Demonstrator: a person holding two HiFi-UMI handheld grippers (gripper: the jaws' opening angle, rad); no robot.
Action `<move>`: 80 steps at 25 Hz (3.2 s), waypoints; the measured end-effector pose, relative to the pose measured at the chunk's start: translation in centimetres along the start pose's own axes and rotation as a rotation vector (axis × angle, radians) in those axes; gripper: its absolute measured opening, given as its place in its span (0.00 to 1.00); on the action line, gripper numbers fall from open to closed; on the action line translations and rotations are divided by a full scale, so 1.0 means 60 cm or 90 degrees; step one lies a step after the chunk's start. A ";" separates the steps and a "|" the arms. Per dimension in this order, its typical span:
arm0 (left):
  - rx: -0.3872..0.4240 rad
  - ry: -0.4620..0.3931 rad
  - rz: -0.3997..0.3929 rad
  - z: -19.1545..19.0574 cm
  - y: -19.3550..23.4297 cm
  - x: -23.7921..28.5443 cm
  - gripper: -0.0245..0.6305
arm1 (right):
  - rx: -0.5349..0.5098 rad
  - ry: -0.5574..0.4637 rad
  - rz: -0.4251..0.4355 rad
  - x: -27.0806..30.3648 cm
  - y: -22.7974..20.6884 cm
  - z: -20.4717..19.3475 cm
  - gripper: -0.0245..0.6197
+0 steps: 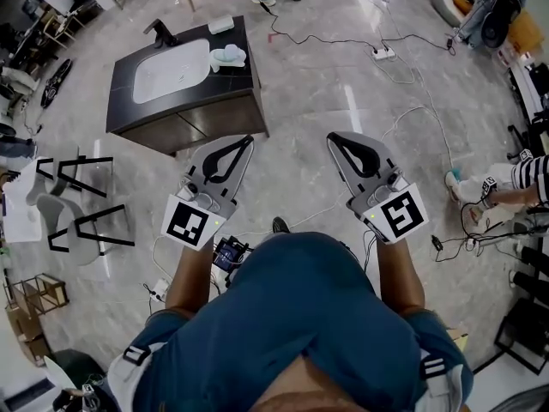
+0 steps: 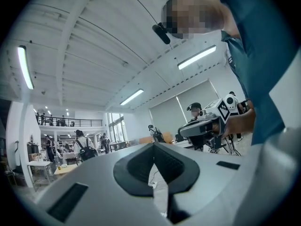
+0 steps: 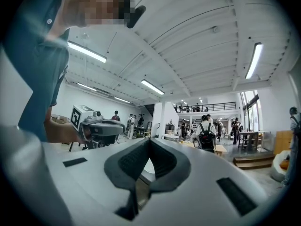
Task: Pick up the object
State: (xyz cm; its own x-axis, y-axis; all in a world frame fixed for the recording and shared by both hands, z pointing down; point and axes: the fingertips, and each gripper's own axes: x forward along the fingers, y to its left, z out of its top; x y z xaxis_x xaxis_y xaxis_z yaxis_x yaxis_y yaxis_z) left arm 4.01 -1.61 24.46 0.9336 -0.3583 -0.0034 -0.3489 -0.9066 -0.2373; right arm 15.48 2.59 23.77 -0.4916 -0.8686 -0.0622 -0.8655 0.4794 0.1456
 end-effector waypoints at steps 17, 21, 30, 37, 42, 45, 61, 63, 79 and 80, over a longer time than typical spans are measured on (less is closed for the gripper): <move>-0.015 0.015 0.034 -0.053 0.143 0.035 0.04 | 0.006 0.011 0.036 0.150 -0.061 -0.036 0.06; -0.010 0.022 0.047 -0.062 0.172 0.081 0.04 | 0.011 0.016 0.052 0.177 -0.113 -0.053 0.06; -0.001 0.038 0.101 -0.082 0.217 0.168 0.04 | 0.012 -0.003 0.109 0.225 -0.210 -0.079 0.06; -0.009 0.068 0.114 -0.115 0.263 0.194 0.04 | 0.038 0.007 0.126 0.271 -0.247 -0.109 0.06; -0.011 0.069 0.104 -0.143 0.311 0.207 0.04 | 0.056 0.019 0.118 0.319 -0.261 -0.133 0.06; -0.018 0.064 0.101 -0.151 0.351 0.206 0.04 | 0.059 0.026 0.113 0.354 -0.264 -0.138 0.06; -0.045 0.067 0.075 -0.237 0.522 0.176 0.04 | 0.068 0.055 0.077 0.537 -0.257 -0.179 0.06; -0.052 0.074 0.079 -0.251 0.538 0.175 0.04 | 0.071 0.063 0.083 0.556 -0.258 -0.190 0.06; -0.088 0.142 0.139 -0.368 0.664 0.266 0.04 | 0.108 0.093 0.179 0.703 -0.344 -0.296 0.06; -0.090 0.147 0.144 -0.375 0.671 0.271 0.04 | 0.111 0.096 0.185 0.712 -0.349 -0.304 0.06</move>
State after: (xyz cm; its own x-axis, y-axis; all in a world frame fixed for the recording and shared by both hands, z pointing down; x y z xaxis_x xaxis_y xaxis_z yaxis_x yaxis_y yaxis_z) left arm 3.28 -48.94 36.74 0.7944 -0.5793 0.1827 -0.5671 -0.8150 -0.1189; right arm 14.38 -46.84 36.07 -0.7109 -0.6954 0.1055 -0.7015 0.7117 -0.0356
